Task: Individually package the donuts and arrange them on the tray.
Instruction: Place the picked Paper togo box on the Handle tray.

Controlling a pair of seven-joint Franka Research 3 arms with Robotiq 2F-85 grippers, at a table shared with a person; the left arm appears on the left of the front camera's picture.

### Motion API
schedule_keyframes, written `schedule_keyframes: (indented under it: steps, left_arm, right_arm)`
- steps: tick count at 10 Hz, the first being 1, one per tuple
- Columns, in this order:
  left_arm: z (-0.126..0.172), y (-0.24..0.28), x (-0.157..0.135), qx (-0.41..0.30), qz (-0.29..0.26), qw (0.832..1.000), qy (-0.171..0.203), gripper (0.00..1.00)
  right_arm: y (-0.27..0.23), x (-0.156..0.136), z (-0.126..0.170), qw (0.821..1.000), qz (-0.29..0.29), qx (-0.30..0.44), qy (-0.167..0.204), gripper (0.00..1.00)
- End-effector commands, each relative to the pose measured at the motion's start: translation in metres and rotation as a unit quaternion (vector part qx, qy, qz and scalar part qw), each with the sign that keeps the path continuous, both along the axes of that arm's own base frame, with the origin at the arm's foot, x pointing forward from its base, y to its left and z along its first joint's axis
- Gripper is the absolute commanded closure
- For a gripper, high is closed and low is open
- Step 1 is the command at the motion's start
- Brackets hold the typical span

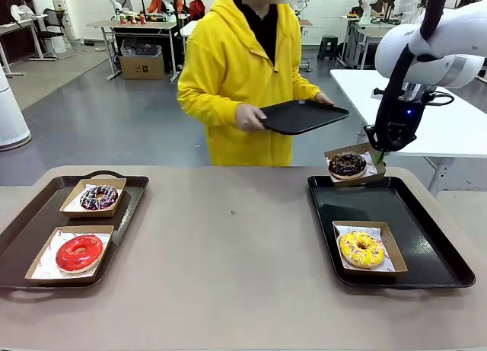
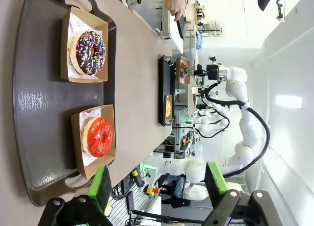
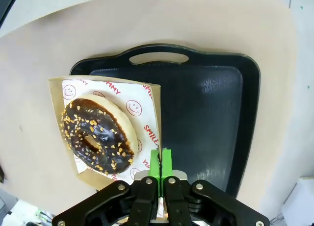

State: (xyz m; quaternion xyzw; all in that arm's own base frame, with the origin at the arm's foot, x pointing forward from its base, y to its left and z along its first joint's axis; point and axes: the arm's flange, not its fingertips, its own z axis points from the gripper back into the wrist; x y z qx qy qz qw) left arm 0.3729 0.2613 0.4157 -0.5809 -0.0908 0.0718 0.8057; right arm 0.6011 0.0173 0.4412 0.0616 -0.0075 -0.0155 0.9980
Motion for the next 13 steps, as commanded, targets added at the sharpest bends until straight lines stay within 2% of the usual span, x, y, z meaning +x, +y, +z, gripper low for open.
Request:
schedule_keyframes:
  steps: [1,3,5,9,13]
  left_arm:
    - [0.001,0.000,-0.001,0.004,-0.002,1.000,0.000,0.00]
    - [0.001,0.000,-0.001,0.004,-0.002,1.000,0.000,0.00]
    - [0.001,0.000,-0.001,0.004,-0.002,1.000,0.000,0.00]
    - [0.001,0.000,-0.001,0.004,-0.002,1.000,0.000,0.00]
    - [0.001,0.000,-0.001,0.004,-0.002,1.000,0.000,0.00]
  right_arm:
    - [-0.004,0.001,0.001,1.000,0.010,0.003,-0.004,0.99]
    - [-0.001,0.000,0.000,1.000,0.002,0.000,0.000,0.99]
    - [0.003,-0.006,-0.015,0.999,-0.007,-0.036,-0.002,0.99]
    - [0.004,-0.014,-0.046,0.998,-0.035,-0.059,0.001,0.99]
    - [-0.022,-0.012,-0.070,0.997,-0.058,-0.049,0.014,0.99]
